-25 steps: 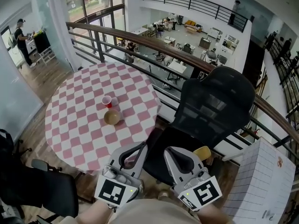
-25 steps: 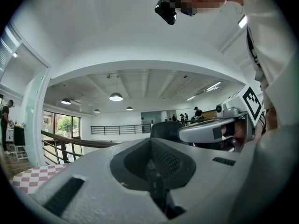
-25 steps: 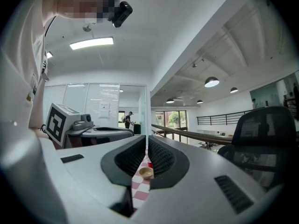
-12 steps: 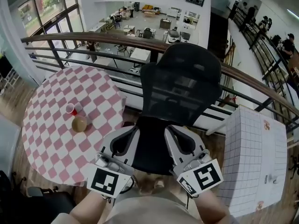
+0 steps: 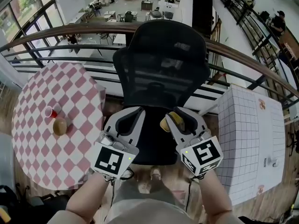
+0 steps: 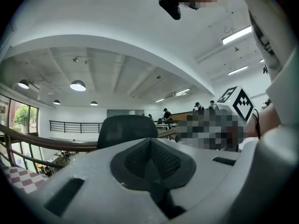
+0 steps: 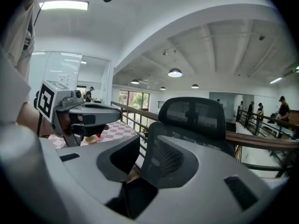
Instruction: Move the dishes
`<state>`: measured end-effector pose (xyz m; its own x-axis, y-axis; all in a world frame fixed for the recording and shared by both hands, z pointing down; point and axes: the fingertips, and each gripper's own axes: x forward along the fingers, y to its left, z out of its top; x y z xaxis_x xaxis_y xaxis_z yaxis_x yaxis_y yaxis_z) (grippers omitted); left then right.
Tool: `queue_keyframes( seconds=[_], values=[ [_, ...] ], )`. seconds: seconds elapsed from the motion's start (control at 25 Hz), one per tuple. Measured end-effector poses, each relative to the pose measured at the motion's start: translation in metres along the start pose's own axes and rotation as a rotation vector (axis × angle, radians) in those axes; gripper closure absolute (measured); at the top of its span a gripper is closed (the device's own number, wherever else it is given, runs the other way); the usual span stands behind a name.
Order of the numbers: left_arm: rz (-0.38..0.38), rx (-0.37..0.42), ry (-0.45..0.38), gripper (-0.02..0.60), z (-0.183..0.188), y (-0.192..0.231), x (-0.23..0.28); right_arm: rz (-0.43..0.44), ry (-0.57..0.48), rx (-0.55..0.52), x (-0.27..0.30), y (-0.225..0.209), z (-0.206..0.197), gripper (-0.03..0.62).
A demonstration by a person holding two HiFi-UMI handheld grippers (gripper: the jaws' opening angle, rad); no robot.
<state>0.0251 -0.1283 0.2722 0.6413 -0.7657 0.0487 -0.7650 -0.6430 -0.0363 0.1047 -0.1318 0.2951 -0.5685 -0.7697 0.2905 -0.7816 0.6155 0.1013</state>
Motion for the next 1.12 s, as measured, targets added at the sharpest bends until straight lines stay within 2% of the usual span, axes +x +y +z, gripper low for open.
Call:
queue_keyframes(
  seconds=[0.24, 0.36, 0.44, 0.68, 0.92, 1.12],
  values=[
    [-0.035, -0.005, 0.073, 0.568, -0.068, -0.004, 0.056, 0.014, 0.135, 0.016, 0.034, -0.034, -0.083, 0.49],
    [-0.041, -0.029, 0.127, 0.568, -0.111, -0.007, 0.073, 0.022, 0.197, 0.046, 0.052, -0.046, -0.129, 0.49],
    [-0.038, -0.044, 0.132, 0.568, -0.139, -0.006, 0.081, 0.027, 0.238, 0.054, 0.065, -0.053, -0.16, 0.49],
    [-0.039, -0.127, 0.192, 0.568, -0.226, -0.002, 0.1, 0.063, 0.348, 0.085, 0.1, -0.055, -0.25, 0.488],
    [-0.078, -0.106, 0.273, 0.568, -0.314, -0.004, 0.119, 0.036, 0.453, 0.106, 0.124, -0.059, -0.352, 0.49],
    [-0.094, -0.122, 0.333, 0.568, -0.389, -0.007, 0.124, 0.044, 0.552, 0.097, 0.141, -0.056, -0.434, 0.49]
  ],
)
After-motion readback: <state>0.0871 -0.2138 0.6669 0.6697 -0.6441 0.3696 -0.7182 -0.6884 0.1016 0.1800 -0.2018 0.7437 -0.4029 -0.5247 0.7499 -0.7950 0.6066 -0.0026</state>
